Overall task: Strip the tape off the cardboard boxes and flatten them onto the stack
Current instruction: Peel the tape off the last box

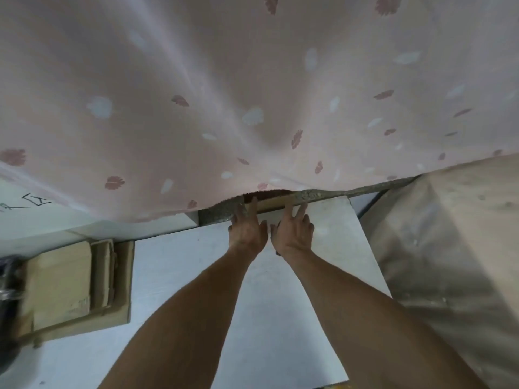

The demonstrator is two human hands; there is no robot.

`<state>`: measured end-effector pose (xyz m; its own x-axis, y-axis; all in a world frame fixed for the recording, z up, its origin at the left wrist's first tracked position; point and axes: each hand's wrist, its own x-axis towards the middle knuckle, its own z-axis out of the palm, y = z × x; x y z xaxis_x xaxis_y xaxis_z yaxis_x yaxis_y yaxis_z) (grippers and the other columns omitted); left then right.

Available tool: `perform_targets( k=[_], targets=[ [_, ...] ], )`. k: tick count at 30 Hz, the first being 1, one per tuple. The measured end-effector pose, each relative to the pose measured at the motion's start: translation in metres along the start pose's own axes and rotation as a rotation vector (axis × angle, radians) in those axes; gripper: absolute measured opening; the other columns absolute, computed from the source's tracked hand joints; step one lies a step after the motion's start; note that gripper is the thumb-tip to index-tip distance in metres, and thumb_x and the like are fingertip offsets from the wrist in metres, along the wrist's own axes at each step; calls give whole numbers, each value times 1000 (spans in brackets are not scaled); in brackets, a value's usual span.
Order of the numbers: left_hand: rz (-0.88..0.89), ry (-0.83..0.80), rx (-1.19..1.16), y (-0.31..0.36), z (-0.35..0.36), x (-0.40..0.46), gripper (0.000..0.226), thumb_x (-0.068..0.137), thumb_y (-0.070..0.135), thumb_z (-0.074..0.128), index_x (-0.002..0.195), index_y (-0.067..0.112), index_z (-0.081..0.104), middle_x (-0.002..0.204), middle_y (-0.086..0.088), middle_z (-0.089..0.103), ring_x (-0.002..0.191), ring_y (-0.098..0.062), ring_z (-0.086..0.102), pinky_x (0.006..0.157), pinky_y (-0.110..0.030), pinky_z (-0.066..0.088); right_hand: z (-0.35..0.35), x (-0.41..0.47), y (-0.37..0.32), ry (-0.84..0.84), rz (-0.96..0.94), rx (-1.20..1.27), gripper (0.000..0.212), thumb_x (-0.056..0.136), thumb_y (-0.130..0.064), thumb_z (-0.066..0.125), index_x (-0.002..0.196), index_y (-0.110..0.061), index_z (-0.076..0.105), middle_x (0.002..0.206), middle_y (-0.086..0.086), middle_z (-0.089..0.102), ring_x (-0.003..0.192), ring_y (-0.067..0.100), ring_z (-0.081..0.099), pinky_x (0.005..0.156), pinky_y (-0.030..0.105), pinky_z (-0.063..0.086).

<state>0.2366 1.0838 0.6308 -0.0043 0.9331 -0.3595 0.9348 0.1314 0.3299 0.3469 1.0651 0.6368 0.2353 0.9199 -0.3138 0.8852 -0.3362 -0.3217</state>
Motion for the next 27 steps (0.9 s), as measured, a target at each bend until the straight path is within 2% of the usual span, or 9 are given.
perform_targets(
  k=[2, 5, 7, 9, 12, 16, 21, 25, 27],
  targets=[
    [-18, 31, -49, 2, -1, 11, 71, 100, 49, 43, 157, 26, 8, 163, -11, 12, 145, -38, 25, 112, -53, 36, -2, 16, 1, 17, 3, 42, 91, 94, -46, 58, 156, -9, 3, 161, 25, 8, 138, 40, 34, 111, 46, 35],
    [-57, 53, -105, 2, -3, 29, 63, 98, 48, 49, 148, 15, 28, 149, -14, 34, 136, -35, 38, 108, -51, 41, -4, 41, 0, 24, 79, 188, 85, 94, -42, 58, 153, -2, 12, 156, 23, 20, 137, 37, 35, 111, 44, 35],
    [-86, 57, -104, 3, -3, 41, 54, 98, 47, 50, 138, 11, 42, 137, -16, 46, 127, -34, 46, 104, -49, 44, -3, 57, -3, 35, 127, 249, 65, 94, -36, 56, 146, -6, 31, 142, 18, 39, 126, 34, 45, 104, 43, 41],
    [-64, 102, -113, 4, -4, 51, 47, 99, 47, 48, 124, 8, 59, 121, -14, 62, 112, -31, 59, 96, -44, 51, -1, 70, -4, 33, 155, 347, 38, 95, -29, 53, 131, -17, 50, 119, 8, 56, 113, 31, 55, 89, 37, 47],
    [54, 123, -103, 10, -5, 59, 44, 103, 42, 42, 99, 10, 71, 95, -11, 74, 84, -27, 69, 78, -34, 56, 2, 81, -4, 4, 131, 514, 11, 92, -28, 54, 103, -29, 58, 87, -10, 59, 94, 23, 62, 72, 28, 44],
    [-4, 38, -50, 16, -6, 62, 52, 106, 37, 35, 95, 4, 74, 92, -15, 74, 83, -29, 69, 74, -31, 49, 6, 83, -6, -17, 64, 576, 15, 90, -31, 55, 105, -31, 60, 102, -6, 64, 97, 18, 58, 82, 30, 47],
    [-119, 103, -223, 19, -8, 53, 31, 101, 5, 40, 98, -4, 70, 97, -18, 72, 89, -31, 68, 84, -39, 52, 6, 78, -8, 35, 78, 631, 27, 95, -27, 51, 119, -20, 61, 109, 1, 64, 105, 25, 59, 85, 28, 45],
    [-135, 173, -389, 16, -11, 39, 32, 104, 9, 37, 98, 2, 67, 103, -18, 69, 99, -33, 65, 81, -34, 48, 0, 64, -8, 82, 53, 558, 25, 97, -28, 50, 116, -15, 61, 109, 4, 64, 106, 27, 60, 87, 33, 48],
    [-123, 188, -415, 12, -14, 27, 34, 105, 13, 35, 112, 8, 68, 116, -14, 68, 108, -30, 63, 87, -31, 47, -4, 49, -10, 149, 12, 593, 25, 96, -26, 52, 115, -12, 61, 110, 7, 62, 109, 29, 58, 91, 37, 48]
  ],
)
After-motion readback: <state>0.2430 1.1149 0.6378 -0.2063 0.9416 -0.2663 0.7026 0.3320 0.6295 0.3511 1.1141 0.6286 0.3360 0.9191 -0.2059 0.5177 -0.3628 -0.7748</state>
